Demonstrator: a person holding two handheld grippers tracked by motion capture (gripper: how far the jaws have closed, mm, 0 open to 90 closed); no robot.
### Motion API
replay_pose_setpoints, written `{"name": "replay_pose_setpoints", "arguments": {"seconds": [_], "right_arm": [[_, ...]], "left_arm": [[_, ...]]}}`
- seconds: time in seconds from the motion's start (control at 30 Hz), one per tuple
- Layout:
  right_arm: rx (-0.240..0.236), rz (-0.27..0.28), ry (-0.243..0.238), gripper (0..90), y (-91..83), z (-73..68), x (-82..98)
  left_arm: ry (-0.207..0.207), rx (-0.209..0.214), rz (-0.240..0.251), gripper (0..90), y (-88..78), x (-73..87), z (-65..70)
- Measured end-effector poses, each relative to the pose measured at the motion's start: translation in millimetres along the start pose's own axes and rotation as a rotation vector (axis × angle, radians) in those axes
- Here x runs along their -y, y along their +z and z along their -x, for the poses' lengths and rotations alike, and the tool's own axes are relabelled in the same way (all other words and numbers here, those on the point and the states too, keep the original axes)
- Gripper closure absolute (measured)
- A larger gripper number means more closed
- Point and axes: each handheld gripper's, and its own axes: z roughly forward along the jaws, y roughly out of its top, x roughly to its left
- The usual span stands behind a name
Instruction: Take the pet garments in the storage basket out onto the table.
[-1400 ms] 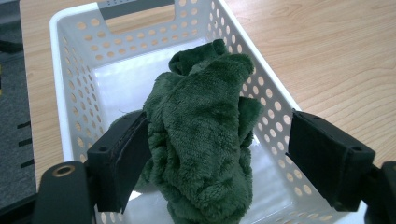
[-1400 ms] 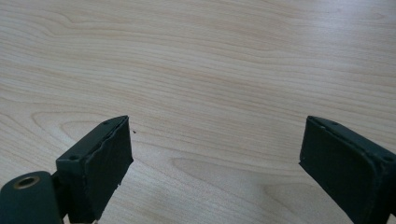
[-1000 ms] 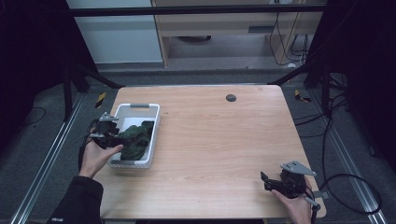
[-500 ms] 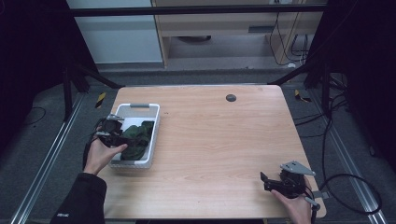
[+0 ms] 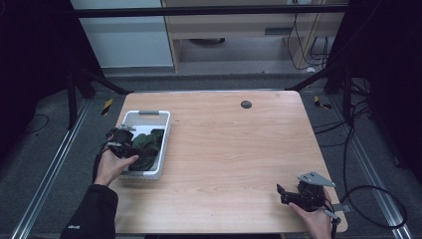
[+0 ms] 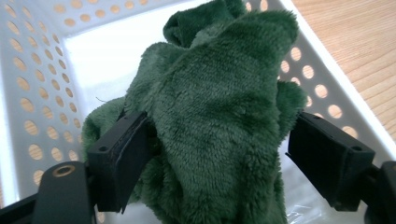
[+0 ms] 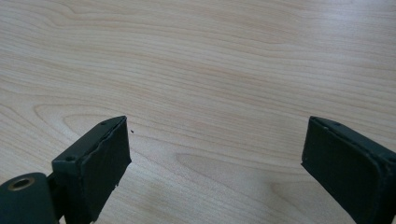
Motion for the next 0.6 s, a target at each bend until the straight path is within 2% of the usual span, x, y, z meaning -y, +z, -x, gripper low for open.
{"name": "replay_pose_setpoints", "arguments": {"seconds": [0.2, 0.37, 0.47, 0.6], "right_arm": [[-0.004, -0.004, -0.001, 7.4, 0.5, -0.3, 0.2], [-0.007, -0.011, -0.006, 7.2, 1.4, -0.7, 0.3], [-0.007, -0.01, -0.008, 7.2, 1.2, -0.7, 0.2], [-0.007, -0.013, -0.008, 7.2, 1.5, -0.4, 0.4]], "left_arm": [[-0.016, -0.009, -0.015, 27.5, 3.3, 1.9, -2.8], [-0.024, -0.016, -0.048, 34.1, 6.6, 2.9, -4.1], [-0.022, -0.018, -0.064, 40.3, 7.7, 2.8, -5.0], [-0.029, -0.022, -0.072, 53.9, 6.2, 3.1, -5.7]]}}
